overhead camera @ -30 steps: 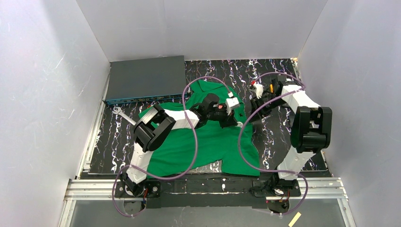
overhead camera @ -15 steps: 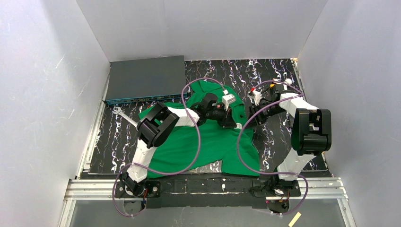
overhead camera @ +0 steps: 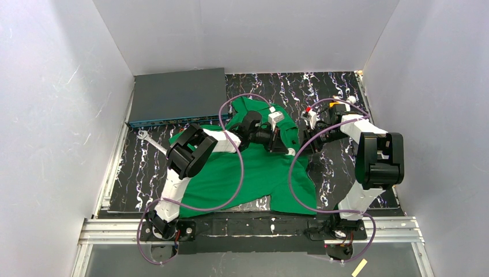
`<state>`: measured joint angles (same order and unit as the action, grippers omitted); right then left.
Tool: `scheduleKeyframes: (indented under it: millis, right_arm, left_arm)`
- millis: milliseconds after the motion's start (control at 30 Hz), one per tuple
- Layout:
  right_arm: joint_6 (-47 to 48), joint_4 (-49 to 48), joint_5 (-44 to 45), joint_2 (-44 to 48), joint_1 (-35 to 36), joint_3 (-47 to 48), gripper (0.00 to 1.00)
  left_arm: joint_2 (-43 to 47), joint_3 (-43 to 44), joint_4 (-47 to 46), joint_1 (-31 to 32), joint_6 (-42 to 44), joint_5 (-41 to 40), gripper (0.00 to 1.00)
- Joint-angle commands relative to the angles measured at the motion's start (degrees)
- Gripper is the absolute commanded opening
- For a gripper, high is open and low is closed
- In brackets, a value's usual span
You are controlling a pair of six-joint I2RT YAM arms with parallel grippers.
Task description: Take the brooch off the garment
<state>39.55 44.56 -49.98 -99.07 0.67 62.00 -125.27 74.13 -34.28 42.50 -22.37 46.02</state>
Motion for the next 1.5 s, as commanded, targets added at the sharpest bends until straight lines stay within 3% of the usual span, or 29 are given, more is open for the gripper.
scheduleKeyframes:
  millis: [0,667,1133,1467]
  right_arm:
    - [1.7,0.4,-3.5,-0.7,0.0,1.0,0.38]
    - [0.7,-2.7,-0.1,-2.9,0.0,-0.4,0.38]
    - [2.4,-0.5,-3.8,-3.6,0.2,0.1,0.34]
    - [1.4,-1.5,-3.2,-4.9,0.4,0.7,0.37]
  left_arm:
    - [-0.8,1.8,-1.6,0.0,-1.0,2.7,0.00]
    - [-1.5,2.9,-3.8,0.0,-3.6,4.4,0.00]
    - [-1.8,3.6,-5.0,0.0,-4.7,5.0,0.00]
    - [-1.4,3.5,-6.1,0.1,-6.0,5.2,0.00]
